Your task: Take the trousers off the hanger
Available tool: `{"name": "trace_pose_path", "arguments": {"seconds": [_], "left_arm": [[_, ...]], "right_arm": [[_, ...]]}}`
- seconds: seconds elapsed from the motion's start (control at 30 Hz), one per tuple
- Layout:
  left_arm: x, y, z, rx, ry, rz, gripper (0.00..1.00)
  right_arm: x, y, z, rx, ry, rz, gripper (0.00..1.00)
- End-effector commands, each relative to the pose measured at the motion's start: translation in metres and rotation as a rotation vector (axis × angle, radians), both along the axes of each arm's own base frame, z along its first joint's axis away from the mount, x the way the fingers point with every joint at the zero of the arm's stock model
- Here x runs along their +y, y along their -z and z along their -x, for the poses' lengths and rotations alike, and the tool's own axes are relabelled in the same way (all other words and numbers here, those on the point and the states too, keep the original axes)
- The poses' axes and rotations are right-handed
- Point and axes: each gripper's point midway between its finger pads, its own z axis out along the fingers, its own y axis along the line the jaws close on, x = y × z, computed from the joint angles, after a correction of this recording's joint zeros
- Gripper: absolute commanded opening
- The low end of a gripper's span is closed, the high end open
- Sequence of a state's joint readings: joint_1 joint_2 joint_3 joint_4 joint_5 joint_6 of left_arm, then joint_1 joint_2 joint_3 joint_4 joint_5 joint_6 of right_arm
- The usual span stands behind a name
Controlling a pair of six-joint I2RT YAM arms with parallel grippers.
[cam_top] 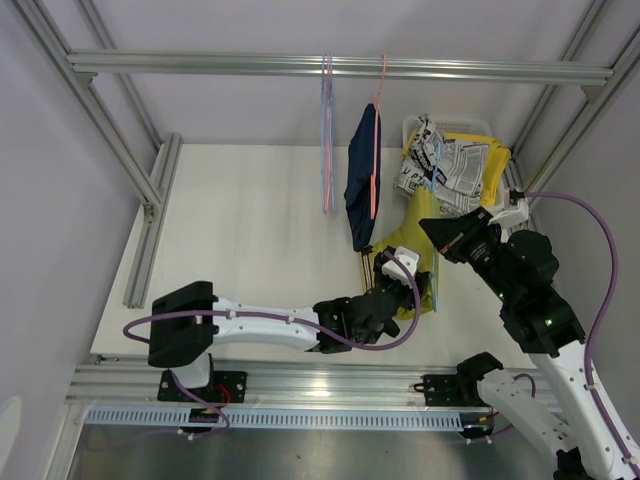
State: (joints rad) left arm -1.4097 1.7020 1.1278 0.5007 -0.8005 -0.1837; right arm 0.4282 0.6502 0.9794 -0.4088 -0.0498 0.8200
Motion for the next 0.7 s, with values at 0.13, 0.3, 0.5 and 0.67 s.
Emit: {"name": "trace_pose_path", "arguments": {"seconds": [0.13, 0.3, 0.5, 0.67], "left_arm": [[-0.001, -0.008, -0.019, 0.018, -0.042, 0.052, 0.58], [0.000, -0.002, -0.027, 0.026, -0.059, 0.047, 0.57], [0.003, 0.005, -0.036, 0.024, -0.096, 0.041, 0.57], [0.007, 0.008, -0.040, 0.010, -0.119, 0.019, 0.57]], "right_arm": [[0.002, -0.048, 0.014, -0.145, -0.037, -0.084, 0.00], [0.002, -0.049, 0.018, -0.149, -0.047, -0.091, 0.00], [0.003, -0.045, 0.020, -0.136, -0.055, -0.098, 0.00], [0.000, -0.046, 0.023, -0.142, -0.050, -0.091, 0.00]]}}
